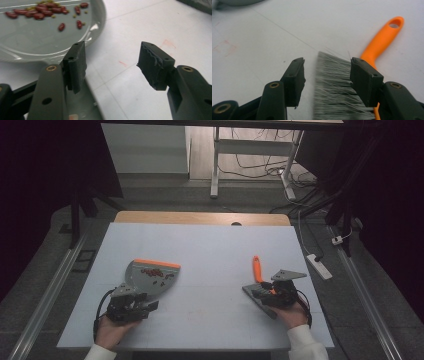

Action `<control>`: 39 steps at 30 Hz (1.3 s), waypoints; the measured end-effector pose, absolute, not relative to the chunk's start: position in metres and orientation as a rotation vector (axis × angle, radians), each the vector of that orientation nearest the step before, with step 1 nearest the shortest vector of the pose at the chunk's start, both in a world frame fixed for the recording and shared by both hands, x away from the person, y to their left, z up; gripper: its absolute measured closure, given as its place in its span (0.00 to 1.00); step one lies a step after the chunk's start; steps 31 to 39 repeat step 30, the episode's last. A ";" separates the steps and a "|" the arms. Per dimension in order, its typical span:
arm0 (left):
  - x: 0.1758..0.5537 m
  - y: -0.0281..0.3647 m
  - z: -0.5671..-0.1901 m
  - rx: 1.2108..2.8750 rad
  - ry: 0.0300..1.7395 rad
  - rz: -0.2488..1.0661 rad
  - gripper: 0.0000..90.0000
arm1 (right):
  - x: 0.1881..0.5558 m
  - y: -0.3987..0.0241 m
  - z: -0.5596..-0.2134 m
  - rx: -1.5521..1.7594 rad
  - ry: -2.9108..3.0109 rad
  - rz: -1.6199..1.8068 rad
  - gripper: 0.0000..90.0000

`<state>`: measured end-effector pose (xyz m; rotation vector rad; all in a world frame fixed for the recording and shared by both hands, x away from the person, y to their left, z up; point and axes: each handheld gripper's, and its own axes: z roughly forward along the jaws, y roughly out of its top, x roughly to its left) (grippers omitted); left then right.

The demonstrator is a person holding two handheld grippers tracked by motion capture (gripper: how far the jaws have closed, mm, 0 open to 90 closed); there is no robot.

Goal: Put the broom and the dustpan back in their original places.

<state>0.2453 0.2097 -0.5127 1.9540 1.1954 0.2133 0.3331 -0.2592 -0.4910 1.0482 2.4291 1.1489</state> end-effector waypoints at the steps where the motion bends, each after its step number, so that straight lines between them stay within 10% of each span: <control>1: 0.246 0.208 -0.513 1.960 1.186 0.208 0.45 | 0.332 -0.258 -0.491 1.039 2.432 1.151 0.50; 39: 0.251 0.193 -0.518 2.043 1.113 0.135 0.45 | 0.316 -0.249 -0.496 0.847 2.497 1.155 0.50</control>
